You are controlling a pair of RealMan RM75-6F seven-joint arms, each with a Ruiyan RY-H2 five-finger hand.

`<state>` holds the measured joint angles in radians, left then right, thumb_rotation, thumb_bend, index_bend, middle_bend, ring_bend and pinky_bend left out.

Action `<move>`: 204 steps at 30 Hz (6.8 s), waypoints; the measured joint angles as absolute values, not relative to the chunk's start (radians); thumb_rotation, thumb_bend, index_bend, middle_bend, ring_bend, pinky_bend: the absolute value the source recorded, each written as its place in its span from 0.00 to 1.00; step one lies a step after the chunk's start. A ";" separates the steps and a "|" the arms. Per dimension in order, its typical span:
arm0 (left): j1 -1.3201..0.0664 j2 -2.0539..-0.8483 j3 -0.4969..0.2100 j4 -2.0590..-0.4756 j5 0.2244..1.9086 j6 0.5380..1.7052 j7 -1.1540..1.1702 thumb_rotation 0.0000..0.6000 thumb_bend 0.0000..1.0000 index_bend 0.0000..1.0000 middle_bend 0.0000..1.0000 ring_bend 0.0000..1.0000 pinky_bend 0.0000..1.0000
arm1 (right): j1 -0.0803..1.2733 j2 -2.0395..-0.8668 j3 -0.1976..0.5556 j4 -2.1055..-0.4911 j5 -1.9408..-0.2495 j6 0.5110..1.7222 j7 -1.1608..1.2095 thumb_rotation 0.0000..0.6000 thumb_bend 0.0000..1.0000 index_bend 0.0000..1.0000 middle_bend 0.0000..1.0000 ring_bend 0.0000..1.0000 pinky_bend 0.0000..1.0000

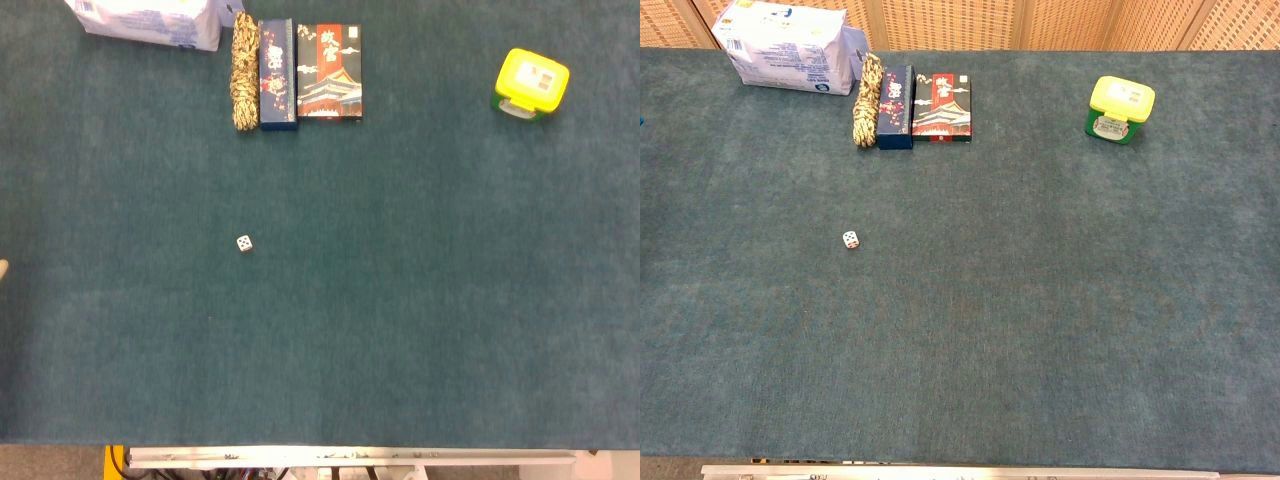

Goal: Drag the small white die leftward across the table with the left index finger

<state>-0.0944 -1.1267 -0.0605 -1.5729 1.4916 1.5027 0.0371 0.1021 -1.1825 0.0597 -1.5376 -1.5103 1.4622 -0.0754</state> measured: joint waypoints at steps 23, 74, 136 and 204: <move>-0.218 -1.041 -0.025 -1.646 1.664 1.374 -0.071 1.00 0.25 0.19 0.18 0.09 0.35 | 0.078 -1.157 0.104 -1.554 -1.476 1.524 -0.017 1.00 0.15 0.31 0.28 0.19 0.35; -0.750 -1.022 0.020 -1.768 1.644 0.601 0.234 1.00 0.98 0.08 1.00 0.97 1.00 | 0.058 -1.116 0.121 -1.576 -1.453 1.537 0.042 1.00 0.15 0.33 0.30 0.19 0.35; -0.861 -1.267 0.076 -1.603 1.420 0.569 0.303 1.00 1.00 0.12 1.00 0.99 1.00 | 0.018 -1.009 0.146 -1.664 -1.326 1.505 -0.001 1.00 0.16 0.33 0.32 0.19 0.35; -0.784 -1.128 0.141 -1.734 1.448 0.662 0.264 1.00 1.00 0.17 1.00 0.99 1.00 | 0.023 -1.012 0.133 -1.666 -1.350 1.496 -0.017 1.00 0.16 0.33 0.32 0.19 0.35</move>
